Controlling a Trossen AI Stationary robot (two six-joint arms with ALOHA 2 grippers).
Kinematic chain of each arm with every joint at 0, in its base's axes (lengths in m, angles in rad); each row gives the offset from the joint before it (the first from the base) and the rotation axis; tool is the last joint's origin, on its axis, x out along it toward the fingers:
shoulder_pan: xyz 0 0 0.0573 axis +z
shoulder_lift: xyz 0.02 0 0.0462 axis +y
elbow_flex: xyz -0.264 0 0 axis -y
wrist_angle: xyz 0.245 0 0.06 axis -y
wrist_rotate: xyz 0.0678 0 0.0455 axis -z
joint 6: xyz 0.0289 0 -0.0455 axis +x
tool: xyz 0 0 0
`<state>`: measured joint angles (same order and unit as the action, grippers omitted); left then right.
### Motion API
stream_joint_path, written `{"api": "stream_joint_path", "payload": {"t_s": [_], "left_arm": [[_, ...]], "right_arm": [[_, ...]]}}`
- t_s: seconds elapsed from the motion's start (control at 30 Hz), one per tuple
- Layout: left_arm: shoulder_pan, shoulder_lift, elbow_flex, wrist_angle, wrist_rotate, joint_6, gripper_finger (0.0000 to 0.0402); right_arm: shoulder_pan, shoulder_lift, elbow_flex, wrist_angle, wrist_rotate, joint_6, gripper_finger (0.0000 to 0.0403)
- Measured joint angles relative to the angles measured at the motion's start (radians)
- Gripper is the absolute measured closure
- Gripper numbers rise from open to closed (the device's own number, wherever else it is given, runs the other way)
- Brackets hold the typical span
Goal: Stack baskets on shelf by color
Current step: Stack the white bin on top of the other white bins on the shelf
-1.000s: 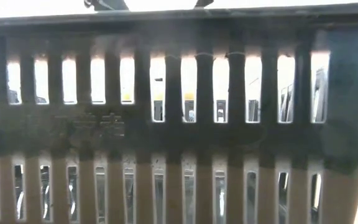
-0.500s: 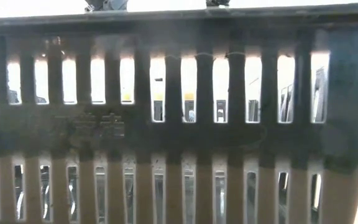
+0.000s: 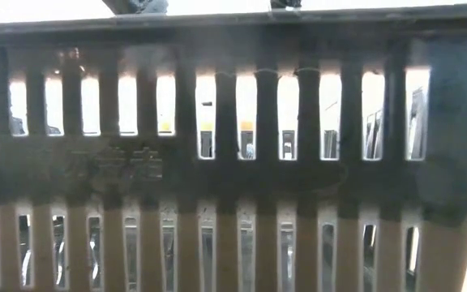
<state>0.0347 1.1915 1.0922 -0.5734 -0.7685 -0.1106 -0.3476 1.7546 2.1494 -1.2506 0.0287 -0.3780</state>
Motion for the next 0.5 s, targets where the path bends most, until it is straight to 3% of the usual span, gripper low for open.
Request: {"api": "stream_joint_path", "payload": {"t_s": [0.27,0.5], "left_arm": [[0.015,0.000,-0.002,0.001,0.000,-0.004,0.0092],[0.015,0.000,-0.002,0.001,0.000,-0.003,0.0092]], "right_arm": [[0.000,0.000,0.000,-0.004,-0.006,0.000,0.0401],[0.000,0.000,0.000,0.023,-0.004,0.008,0.0363]]}}
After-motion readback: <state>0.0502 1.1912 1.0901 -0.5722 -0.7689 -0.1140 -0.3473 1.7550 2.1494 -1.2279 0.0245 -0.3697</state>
